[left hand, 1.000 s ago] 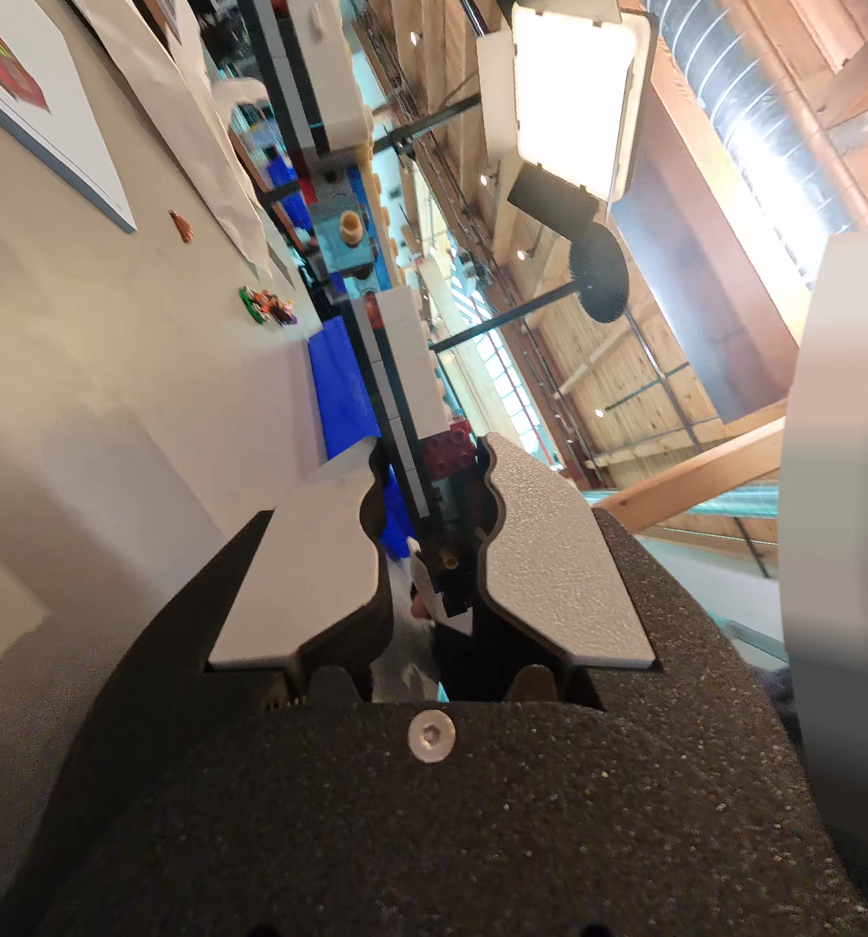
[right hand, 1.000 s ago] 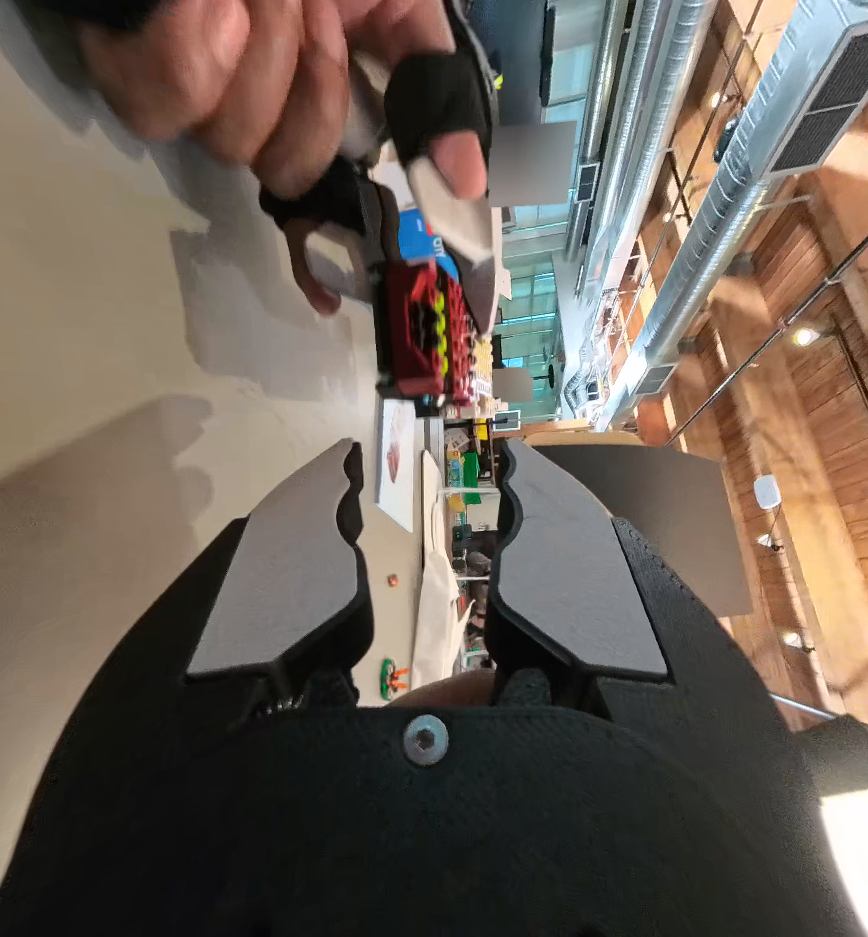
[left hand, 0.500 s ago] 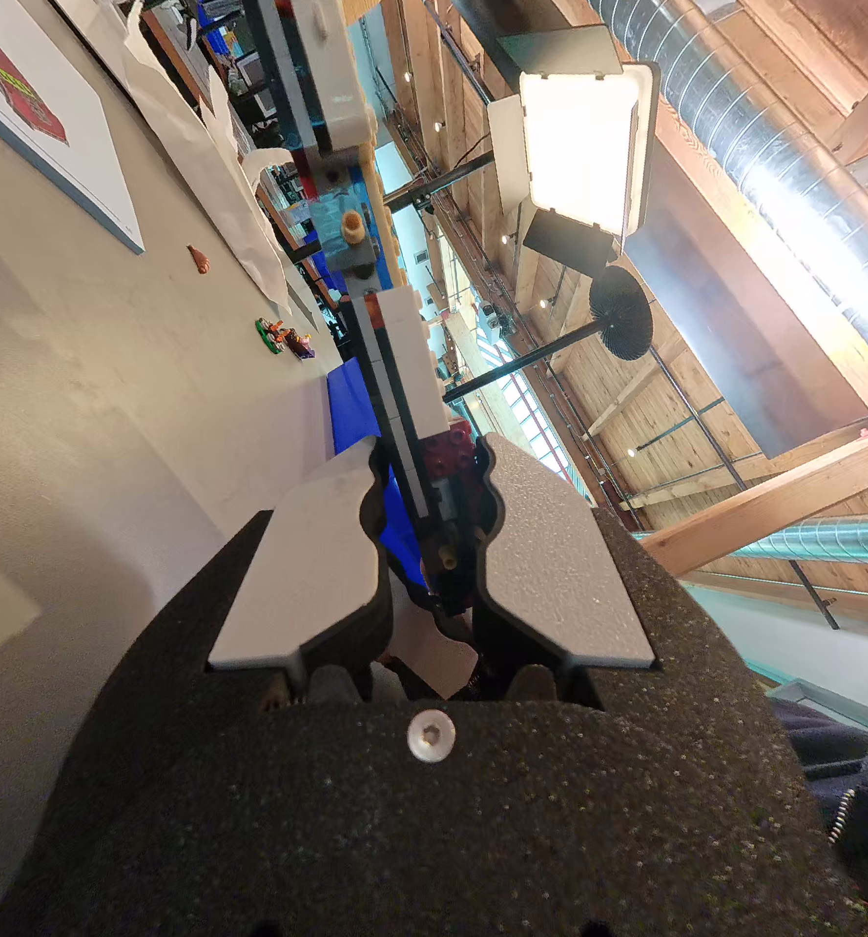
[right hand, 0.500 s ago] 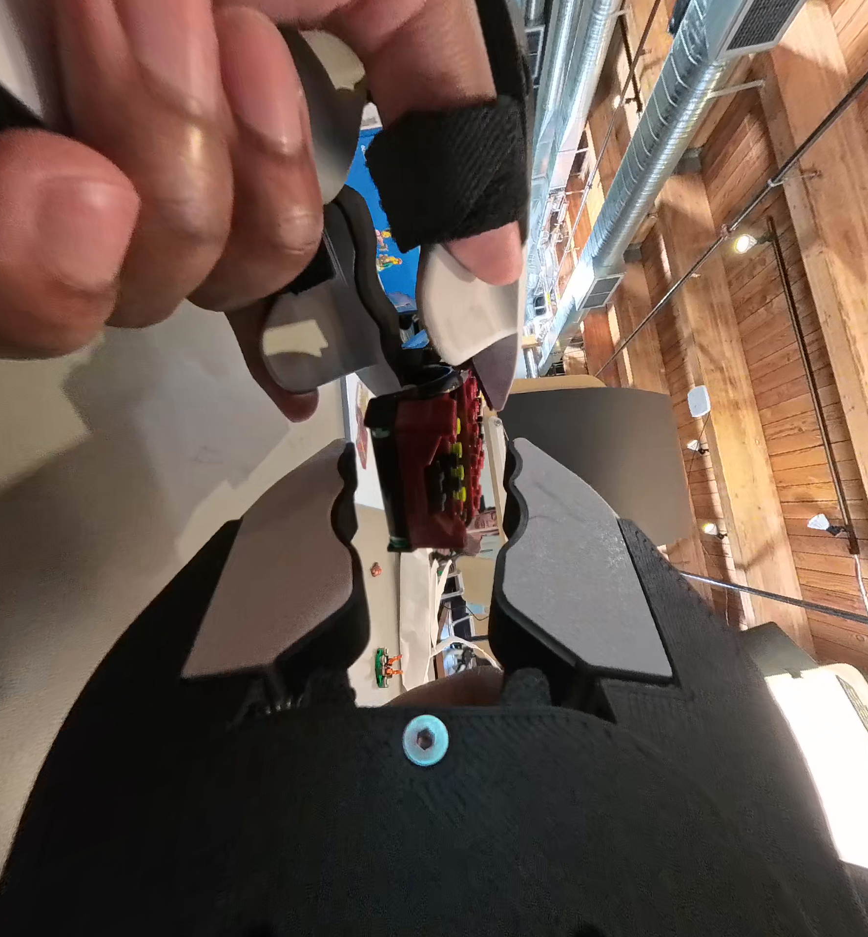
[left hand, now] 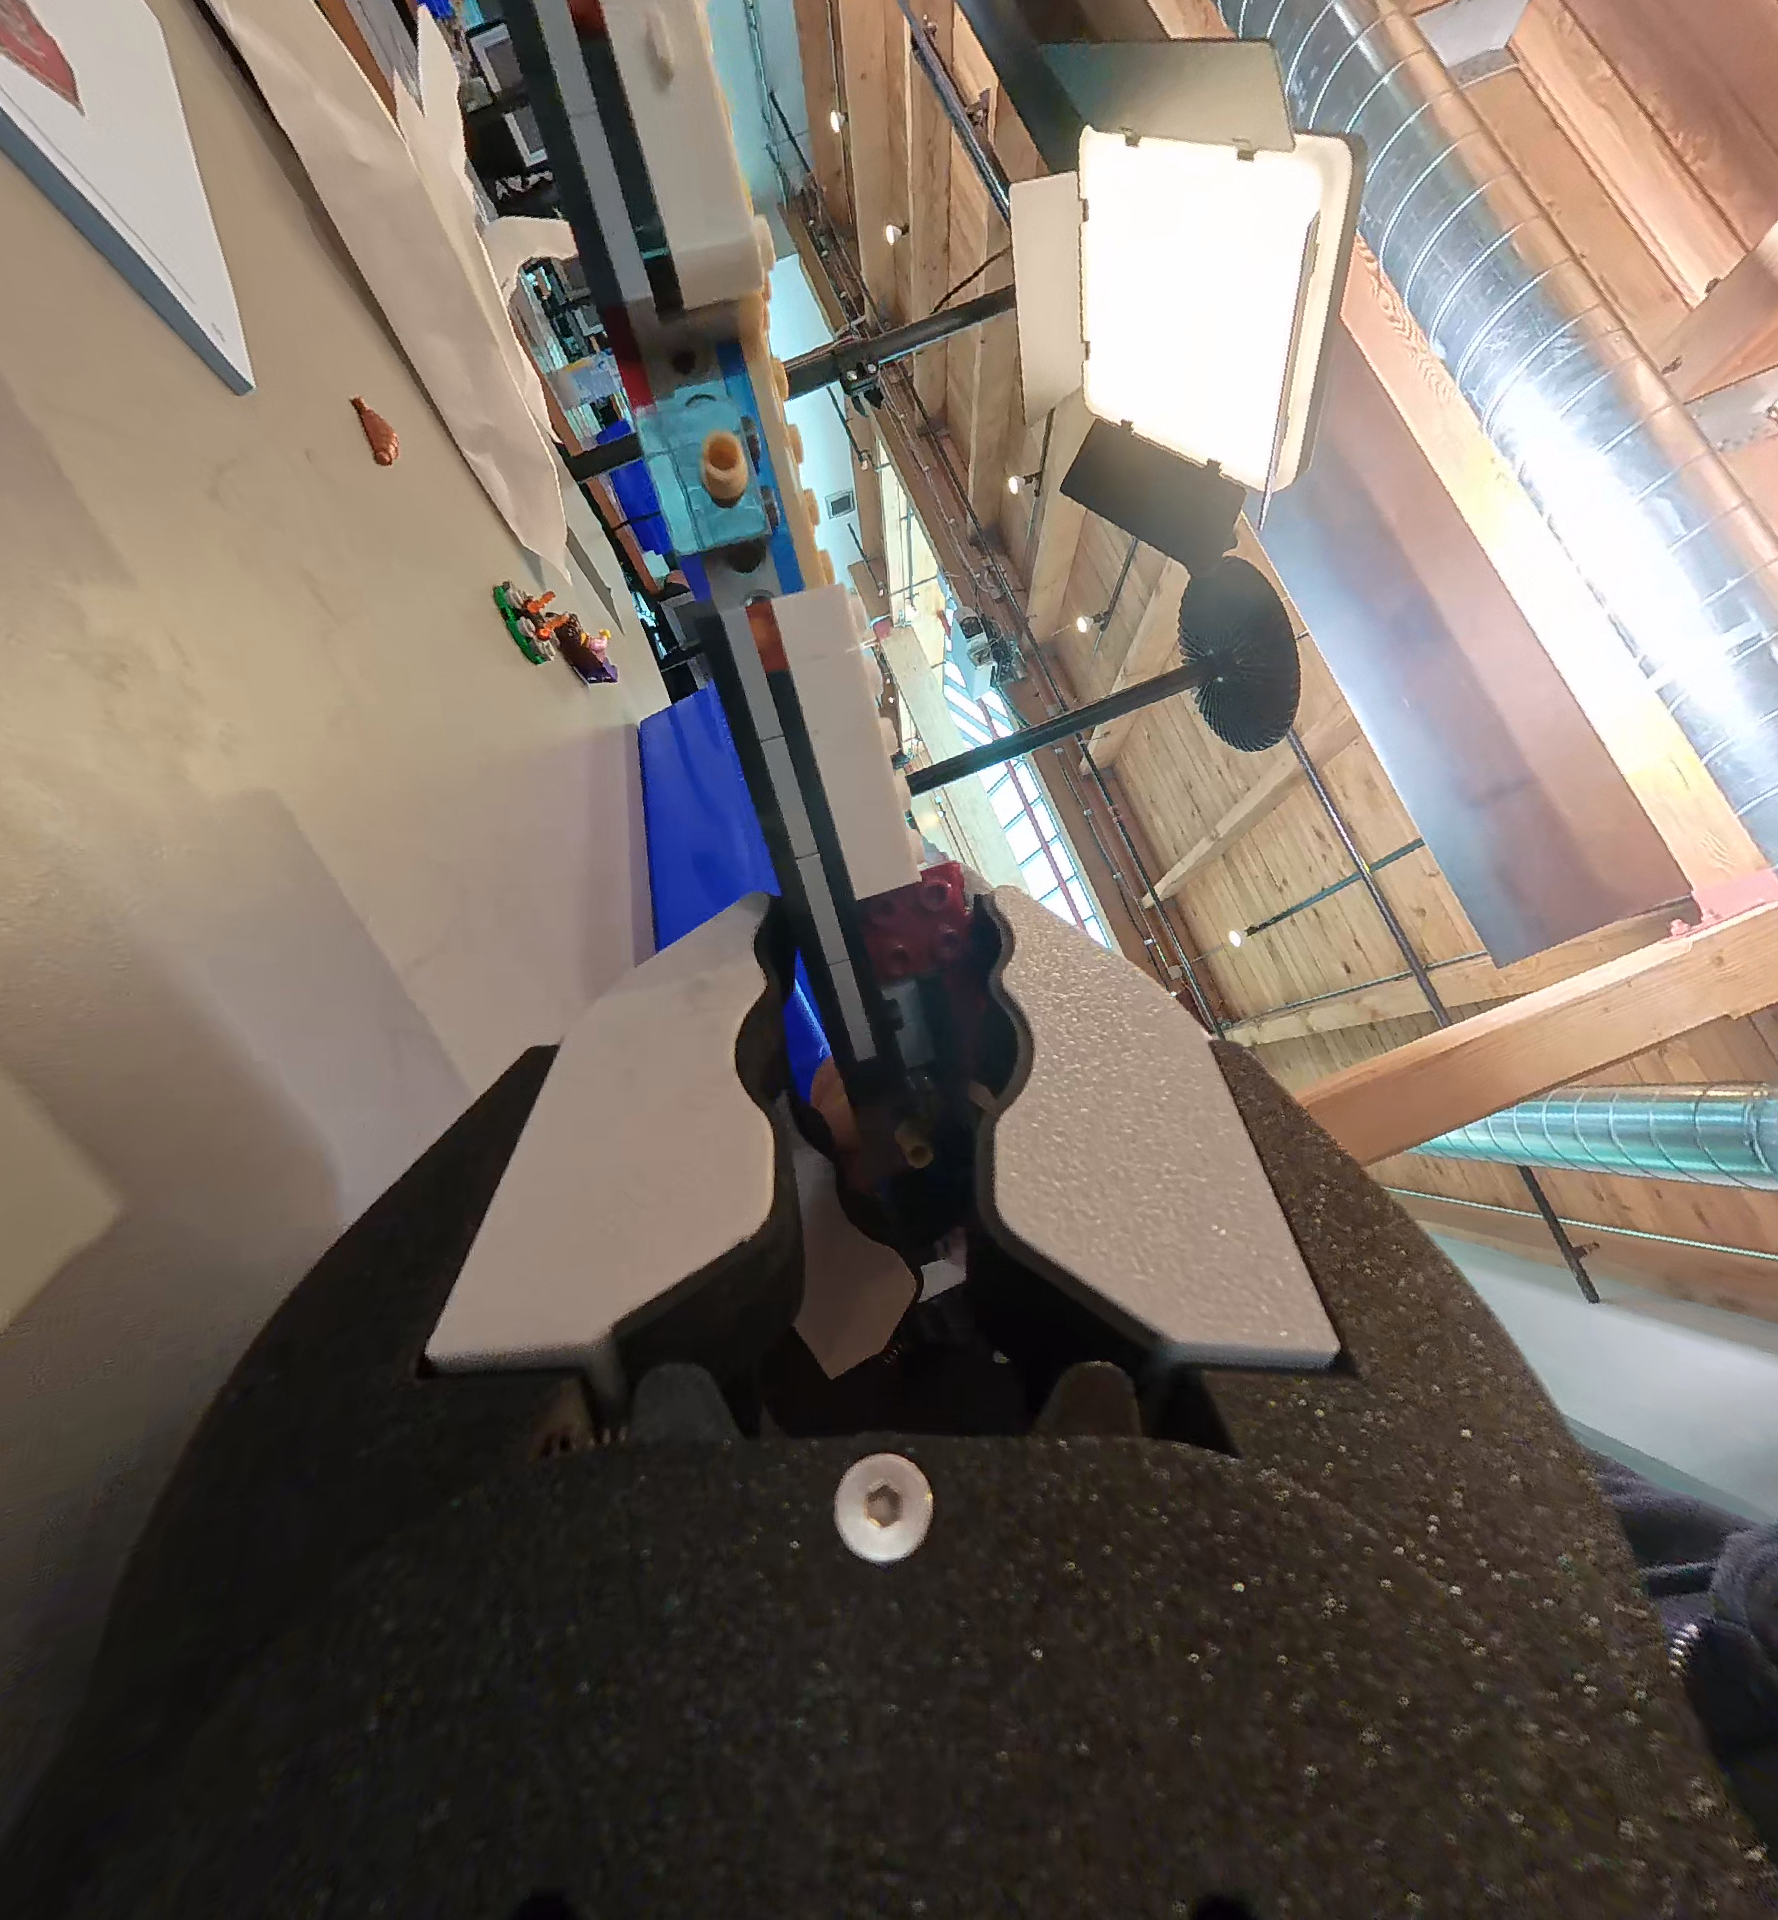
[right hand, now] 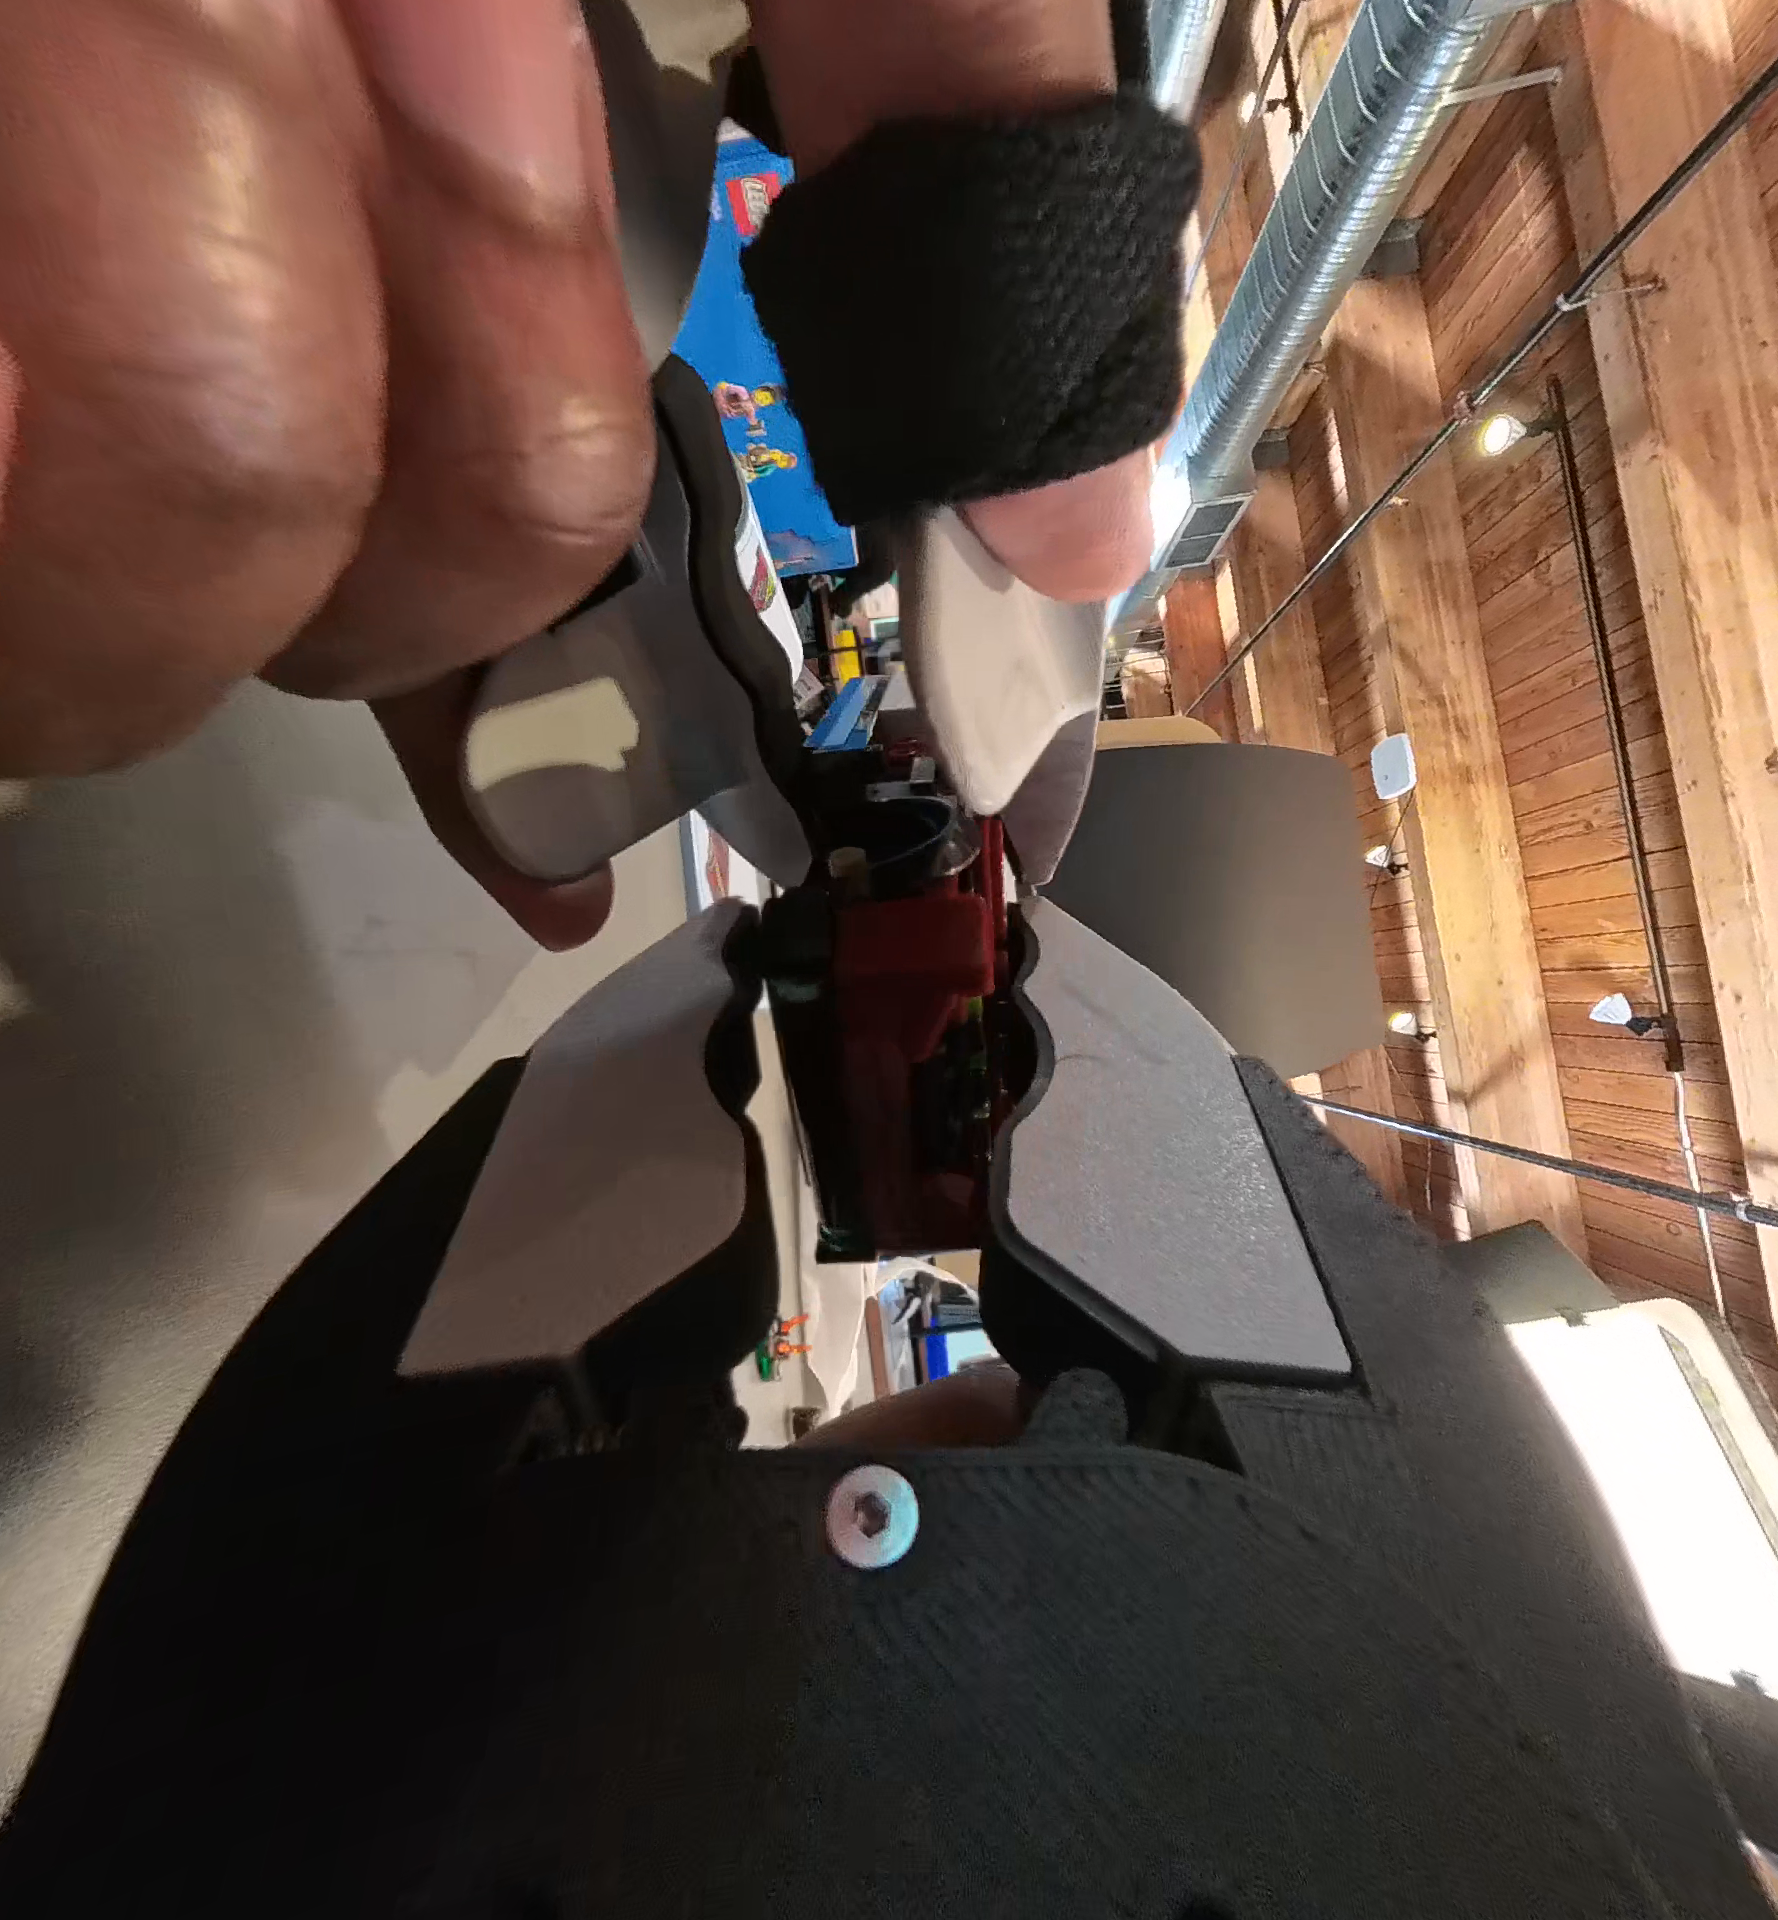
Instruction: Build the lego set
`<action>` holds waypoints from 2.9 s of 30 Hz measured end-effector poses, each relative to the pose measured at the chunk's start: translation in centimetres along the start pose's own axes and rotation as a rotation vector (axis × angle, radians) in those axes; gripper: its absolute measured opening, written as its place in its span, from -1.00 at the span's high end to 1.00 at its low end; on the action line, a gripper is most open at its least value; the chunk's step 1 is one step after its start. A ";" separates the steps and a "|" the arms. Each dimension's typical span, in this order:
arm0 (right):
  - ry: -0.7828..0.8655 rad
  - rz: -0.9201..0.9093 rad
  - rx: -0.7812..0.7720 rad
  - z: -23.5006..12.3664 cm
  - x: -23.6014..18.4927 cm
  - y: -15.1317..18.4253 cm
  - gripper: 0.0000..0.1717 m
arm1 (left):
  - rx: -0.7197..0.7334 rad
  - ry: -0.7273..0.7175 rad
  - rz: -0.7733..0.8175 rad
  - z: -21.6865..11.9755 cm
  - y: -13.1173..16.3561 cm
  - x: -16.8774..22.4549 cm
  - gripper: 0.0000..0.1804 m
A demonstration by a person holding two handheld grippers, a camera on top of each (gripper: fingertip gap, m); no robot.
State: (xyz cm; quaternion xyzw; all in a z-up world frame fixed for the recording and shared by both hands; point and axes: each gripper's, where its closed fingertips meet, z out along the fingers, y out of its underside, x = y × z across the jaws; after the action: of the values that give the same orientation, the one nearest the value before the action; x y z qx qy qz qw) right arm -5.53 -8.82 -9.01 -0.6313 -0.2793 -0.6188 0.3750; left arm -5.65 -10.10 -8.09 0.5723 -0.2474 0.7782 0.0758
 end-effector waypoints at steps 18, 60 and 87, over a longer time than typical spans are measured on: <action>0.004 -0.096 0.010 -0.2 0.3 0.5 0.61 | 0.001 -0.032 -0.017 0.1 0.3 -0.2 0.63; -0.121 0.059 0.282 -1.9 0.2 -2.0 0.58 | -0.056 -0.110 0.094 -0.4 -0.8 -0.1 0.63; -0.170 0.077 0.306 -2.0 0.2 -2.5 0.58 | -0.033 -0.111 0.054 -0.1 -0.8 -0.1 0.64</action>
State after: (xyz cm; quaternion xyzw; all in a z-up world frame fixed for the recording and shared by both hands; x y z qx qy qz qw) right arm -8.68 -9.11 -8.63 -0.6272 -0.3767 -0.4985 0.4650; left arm -5.36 -9.34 -7.98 0.6065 -0.2791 0.7428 0.0503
